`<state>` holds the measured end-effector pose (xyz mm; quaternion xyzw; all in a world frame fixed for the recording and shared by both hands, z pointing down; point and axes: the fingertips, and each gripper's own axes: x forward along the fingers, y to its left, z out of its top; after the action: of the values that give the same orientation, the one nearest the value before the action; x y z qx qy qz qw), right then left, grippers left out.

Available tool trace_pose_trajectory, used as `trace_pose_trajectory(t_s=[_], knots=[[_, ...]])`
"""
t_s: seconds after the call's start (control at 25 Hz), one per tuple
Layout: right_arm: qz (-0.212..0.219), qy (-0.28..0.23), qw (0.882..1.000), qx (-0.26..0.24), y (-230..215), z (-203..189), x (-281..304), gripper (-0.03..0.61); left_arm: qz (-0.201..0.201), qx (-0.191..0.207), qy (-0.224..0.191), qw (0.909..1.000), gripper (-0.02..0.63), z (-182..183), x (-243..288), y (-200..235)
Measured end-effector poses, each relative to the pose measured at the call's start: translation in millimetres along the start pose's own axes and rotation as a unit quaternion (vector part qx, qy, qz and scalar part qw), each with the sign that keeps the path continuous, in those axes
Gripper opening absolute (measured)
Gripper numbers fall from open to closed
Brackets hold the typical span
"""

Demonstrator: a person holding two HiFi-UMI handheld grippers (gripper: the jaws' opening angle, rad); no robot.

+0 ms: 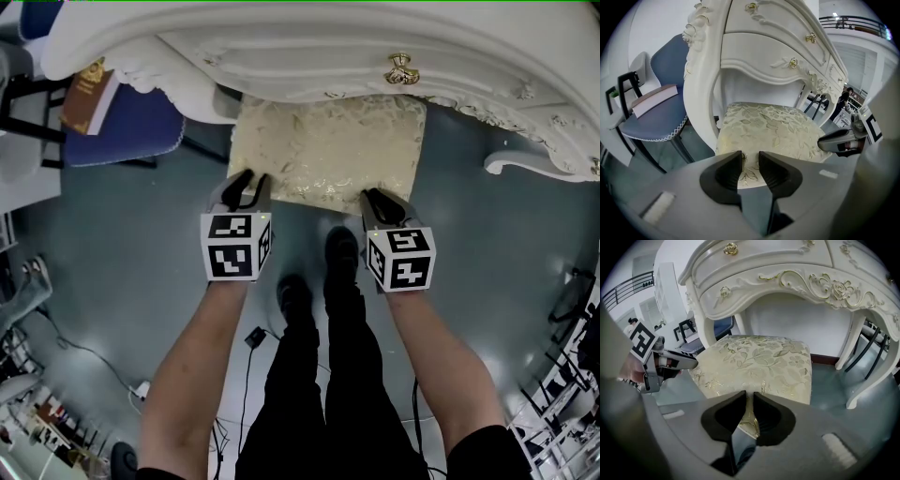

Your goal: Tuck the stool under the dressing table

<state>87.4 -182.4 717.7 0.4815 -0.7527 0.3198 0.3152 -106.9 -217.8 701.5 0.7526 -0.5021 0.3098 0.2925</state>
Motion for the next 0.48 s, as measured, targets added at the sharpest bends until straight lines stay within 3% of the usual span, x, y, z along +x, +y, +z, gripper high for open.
trace_pose_trajectory(t_s=[0.32, 0.48], knots=[[-0.011, -0.009, 1.000, 0.000, 4, 5, 3, 0.058, 0.013, 0.002, -0.008, 0.9999, 0.110, 7, 2, 7], [-0.011, -0.020, 1.000, -0.013, -4, 15, 9, 0.058, 0.014, -0.019, -0.022, 0.9995, 0.106, 9, 2, 7]])
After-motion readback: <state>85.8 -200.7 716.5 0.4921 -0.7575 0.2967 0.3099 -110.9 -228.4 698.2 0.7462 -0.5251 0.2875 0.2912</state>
